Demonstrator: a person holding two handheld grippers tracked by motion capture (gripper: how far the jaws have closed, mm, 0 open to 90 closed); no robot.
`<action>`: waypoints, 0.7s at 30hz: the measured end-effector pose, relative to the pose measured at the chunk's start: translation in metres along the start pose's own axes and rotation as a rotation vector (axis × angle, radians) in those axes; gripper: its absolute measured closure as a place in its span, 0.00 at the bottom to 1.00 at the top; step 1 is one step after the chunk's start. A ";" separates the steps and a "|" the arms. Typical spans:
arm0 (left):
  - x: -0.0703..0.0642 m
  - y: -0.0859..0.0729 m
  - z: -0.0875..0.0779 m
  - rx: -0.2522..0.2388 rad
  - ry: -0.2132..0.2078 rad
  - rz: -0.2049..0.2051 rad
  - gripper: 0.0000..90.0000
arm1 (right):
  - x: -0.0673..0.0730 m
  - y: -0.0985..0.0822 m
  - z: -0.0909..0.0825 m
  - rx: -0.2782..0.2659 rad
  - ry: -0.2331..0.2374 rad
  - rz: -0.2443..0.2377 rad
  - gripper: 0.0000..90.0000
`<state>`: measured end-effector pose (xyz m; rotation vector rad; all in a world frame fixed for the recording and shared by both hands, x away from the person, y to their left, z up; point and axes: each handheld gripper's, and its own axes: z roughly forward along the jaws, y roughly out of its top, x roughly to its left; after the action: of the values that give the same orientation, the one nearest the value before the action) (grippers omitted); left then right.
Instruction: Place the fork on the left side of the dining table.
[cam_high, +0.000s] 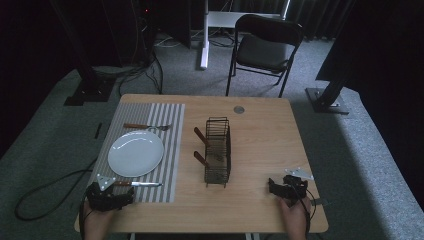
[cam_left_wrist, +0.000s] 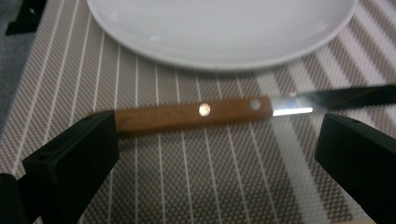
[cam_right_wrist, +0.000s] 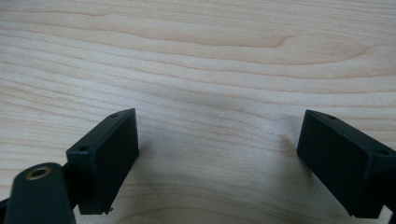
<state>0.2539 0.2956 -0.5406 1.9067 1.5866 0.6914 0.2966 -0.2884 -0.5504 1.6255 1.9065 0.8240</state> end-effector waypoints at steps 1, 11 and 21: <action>0.000 -0.001 0.001 0.011 0.001 0.000 0.00 | 0.000 0.000 0.000 0.000 0.000 0.000 0.14; 0.003 -0.005 0.004 0.023 0.013 -0.049 0.00 | 0.000 0.000 0.000 0.000 0.000 0.000 0.14; 0.002 -0.006 0.004 0.022 0.015 -0.051 0.00 | 0.000 0.000 0.000 0.000 0.000 0.000 0.14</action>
<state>0.2529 0.2983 -0.5470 1.8742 1.6526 0.6704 0.2966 -0.2884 -0.5505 1.6252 1.9068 0.8239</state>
